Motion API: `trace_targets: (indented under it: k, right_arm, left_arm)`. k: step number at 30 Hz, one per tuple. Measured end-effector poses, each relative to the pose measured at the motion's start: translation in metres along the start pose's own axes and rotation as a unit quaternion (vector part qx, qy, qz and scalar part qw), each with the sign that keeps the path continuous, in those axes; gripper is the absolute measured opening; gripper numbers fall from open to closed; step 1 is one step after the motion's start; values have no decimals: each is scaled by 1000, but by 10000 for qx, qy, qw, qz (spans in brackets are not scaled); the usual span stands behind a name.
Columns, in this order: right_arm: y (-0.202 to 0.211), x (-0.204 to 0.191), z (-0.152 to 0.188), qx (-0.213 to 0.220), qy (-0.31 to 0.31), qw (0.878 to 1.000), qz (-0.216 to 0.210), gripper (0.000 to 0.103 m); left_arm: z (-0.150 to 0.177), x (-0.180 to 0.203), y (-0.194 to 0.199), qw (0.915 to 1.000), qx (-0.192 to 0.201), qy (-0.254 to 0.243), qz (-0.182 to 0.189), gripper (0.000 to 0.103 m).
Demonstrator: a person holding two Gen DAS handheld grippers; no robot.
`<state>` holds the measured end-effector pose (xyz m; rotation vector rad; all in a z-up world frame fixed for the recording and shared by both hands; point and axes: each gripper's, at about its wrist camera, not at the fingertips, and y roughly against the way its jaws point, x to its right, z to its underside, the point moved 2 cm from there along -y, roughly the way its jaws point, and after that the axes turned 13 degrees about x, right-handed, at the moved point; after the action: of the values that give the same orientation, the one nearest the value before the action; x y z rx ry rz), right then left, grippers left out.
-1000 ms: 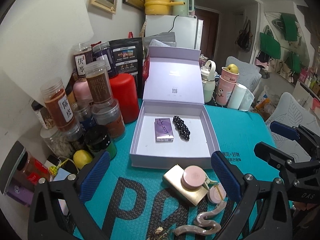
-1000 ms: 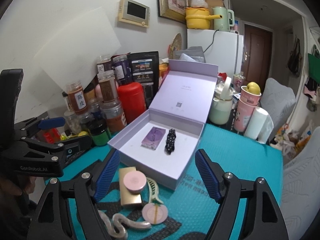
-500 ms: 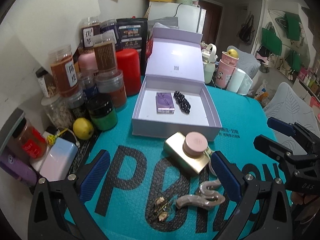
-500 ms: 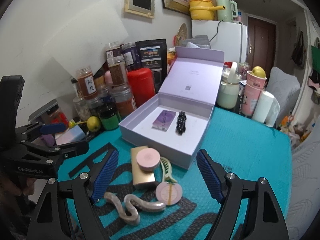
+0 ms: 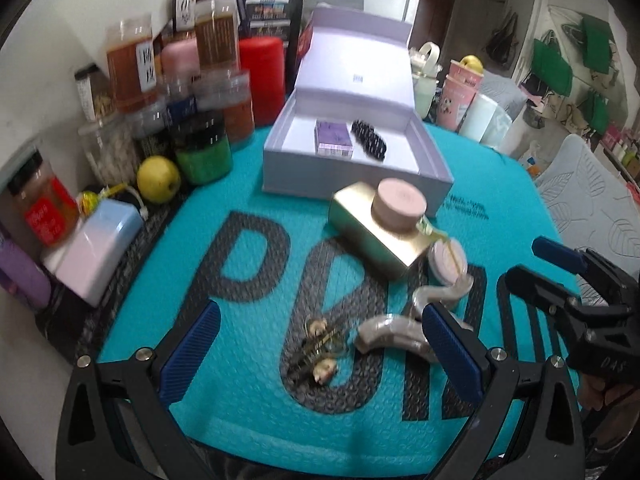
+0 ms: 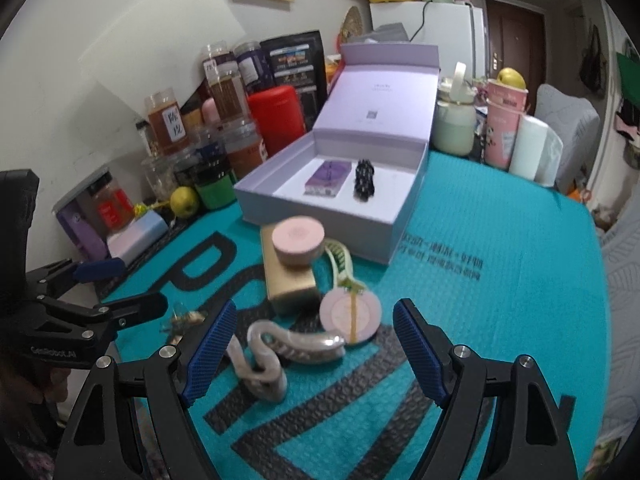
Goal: Organize rigid objects
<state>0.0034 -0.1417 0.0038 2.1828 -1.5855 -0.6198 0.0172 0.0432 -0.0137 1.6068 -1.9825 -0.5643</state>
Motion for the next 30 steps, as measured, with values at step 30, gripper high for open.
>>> trace_targets:
  k: [30]
  right_arm:
    - [-21,0,24,-367,-141,9991,-147,81]
  left_arm:
    - [44,-58,-36,9905,-525,403,-1204,102]
